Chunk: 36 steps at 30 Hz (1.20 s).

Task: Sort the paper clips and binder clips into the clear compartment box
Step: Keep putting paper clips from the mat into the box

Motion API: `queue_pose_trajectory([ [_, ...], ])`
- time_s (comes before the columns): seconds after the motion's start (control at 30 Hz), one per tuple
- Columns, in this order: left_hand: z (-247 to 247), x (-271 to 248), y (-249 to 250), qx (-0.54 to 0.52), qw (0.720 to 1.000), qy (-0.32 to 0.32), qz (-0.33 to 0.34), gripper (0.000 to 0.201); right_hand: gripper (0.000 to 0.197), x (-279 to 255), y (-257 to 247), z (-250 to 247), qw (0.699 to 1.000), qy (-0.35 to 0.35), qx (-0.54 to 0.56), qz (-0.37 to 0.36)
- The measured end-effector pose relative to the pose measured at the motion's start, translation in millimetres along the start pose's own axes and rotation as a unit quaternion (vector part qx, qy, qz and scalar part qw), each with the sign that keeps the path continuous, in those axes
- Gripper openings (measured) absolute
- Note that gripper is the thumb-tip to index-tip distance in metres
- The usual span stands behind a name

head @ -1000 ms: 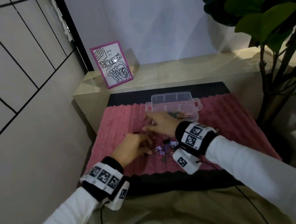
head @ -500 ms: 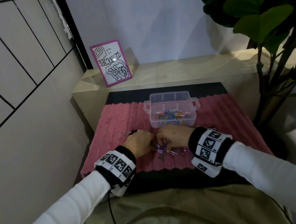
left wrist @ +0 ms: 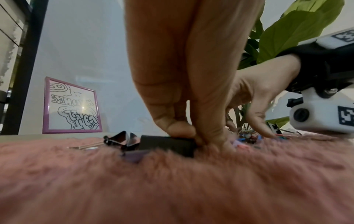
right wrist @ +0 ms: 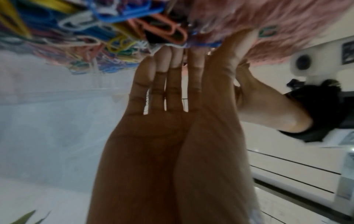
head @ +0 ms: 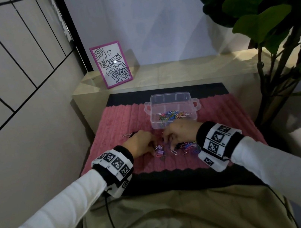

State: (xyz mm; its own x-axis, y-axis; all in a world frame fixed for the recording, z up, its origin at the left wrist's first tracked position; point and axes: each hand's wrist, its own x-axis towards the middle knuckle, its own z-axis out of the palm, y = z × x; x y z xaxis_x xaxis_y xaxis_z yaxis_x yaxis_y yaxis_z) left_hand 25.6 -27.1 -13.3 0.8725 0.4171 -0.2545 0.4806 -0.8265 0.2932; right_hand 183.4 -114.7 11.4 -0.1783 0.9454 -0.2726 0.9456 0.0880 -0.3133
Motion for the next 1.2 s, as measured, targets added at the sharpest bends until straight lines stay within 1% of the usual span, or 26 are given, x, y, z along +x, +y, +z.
queue_pose_trajectory([
  [0.07,0,1,2,0.008,1.000,-0.001,0.001,0.025,0.038,2,-5,5,0.999,-0.044,-0.030,-0.009],
  [0.13,0,2,4,0.023,1.000,-0.005,-0.001,0.026,0.039,5,-9,10,0.995,-0.047,-0.082,-0.021],
  [0.17,-1,2,5,0.032,0.999,-0.010,-0.001,0.026,0.034,6,-10,11,0.995,-0.037,-0.092,-0.022],
  [0.27,-4,3,6,0.049,0.998,-0.034,0.009,0.027,0.017,12,-9,9,0.998,-0.020,-0.062,-0.011],
  [0.33,-8,3,5,0.042,0.998,-0.039,0.013,0.025,0.014,13,-7,5,0.999,-0.016,-0.036,-0.007],
  [0.4,-11,2,2,0.003,0.999,-0.040,0.008,0.021,0.014,12,-1,2,1.000,0.004,0.011,0.000],
  [0.47,-15,0,-3,-0.100,0.994,-0.050,-0.012,0.019,0.014,6,6,0,0.995,0.039,0.089,0.019],
  [0.53,-23,-3,-9,-0.186,0.981,-0.053,-0.030,0.020,0.011,-3,15,-4,0.974,0.084,0.205,0.043],
  [0.6,-33,-5,-15,-0.222,0.973,-0.054,-0.035,0.019,0.008,-12,23,-10,0.945,0.109,0.302,0.066],
  [0.63,-39,-5,-17,-0.233,0.970,-0.052,-0.037,0.019,0.007,-16,28,-13,0.935,0.119,0.327,0.071],
  [0.73,-59,2,-19,-0.255,0.966,-0.008,-0.034,0.019,0.006,-24,42,-24,0.921,0.157,0.351,0.061],
  [0.83,-79,22,-10,-0.222,0.971,0.089,-0.018,0.015,0.011,-25,58,-30,0.904,0.195,0.375,0.068],
  [0.9,-85,41,-4,-0.220,0.968,0.118,-0.015,0.013,0.012,-23,67,-33,0.885,0.220,0.400,0.093],
  [0.97,-84,54,1,-0.199,0.975,0.097,-0.007,0.015,0.016,-20,73,-34,0.868,0.237,0.420,0.116],
  [1.03,-77,58,0,-0.166,0.984,0.066,0.000,0.024,0.013,-15,76,-34,0.865,0.240,0.422,0.126],
  [1.07,-74,56,-2,-0.152,0.986,0.067,-0.001,0.028,0.012,-12,77,-34,0.865,0.243,0.422,0.122],
  [1.13,-69,46,-8,-0.126,0.988,0.092,-0.013,0.033,0.018,-5,75,-37,0.870,0.247,0.409,0.123],
  [1.2,-66,32,-16,-0.105,0.988,0.108,-0.021,0.035,0.013,5,71,-40,0.880,0.253,0.381,0.129],
])
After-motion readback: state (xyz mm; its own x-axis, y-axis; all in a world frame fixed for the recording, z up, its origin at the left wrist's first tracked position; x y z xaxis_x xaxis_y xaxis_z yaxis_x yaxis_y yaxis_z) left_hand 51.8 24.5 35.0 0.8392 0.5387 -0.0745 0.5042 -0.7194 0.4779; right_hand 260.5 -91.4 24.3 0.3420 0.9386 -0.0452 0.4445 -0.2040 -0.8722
